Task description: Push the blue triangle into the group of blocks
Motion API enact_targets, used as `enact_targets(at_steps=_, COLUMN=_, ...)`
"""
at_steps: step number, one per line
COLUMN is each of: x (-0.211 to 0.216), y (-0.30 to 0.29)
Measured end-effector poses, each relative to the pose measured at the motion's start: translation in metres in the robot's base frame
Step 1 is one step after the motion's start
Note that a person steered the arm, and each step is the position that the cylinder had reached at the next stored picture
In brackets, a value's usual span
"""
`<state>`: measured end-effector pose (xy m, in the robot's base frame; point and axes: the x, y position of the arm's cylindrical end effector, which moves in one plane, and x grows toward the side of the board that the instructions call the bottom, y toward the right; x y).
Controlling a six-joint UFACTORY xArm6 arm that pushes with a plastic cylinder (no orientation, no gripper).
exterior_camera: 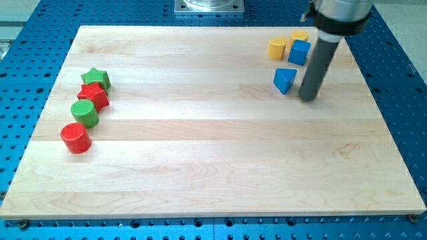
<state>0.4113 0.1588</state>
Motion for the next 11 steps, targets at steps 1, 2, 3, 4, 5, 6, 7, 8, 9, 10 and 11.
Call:
enact_targets(at_steps=1, x=0.001, y=-0.046)
enact_targets(at_steps=2, x=-0.017, y=-0.001)
enact_targets(at_steps=3, x=-0.061, y=0.026)
enact_targets(at_steps=4, x=-0.077, y=0.026)
enact_targets(at_steps=5, x=-0.028, y=0.016)
enact_targets(at_steps=6, x=-0.037, y=-0.021)
enact_targets(at_steps=7, x=-0.055, y=-0.016)
enact_targets(at_steps=8, x=-0.090, y=-0.005)
enact_targets(at_steps=9, x=-0.049, y=-0.034)
enact_targets(at_steps=10, x=0.043, y=-0.083)
enact_targets(at_steps=11, x=0.111, y=-0.101)
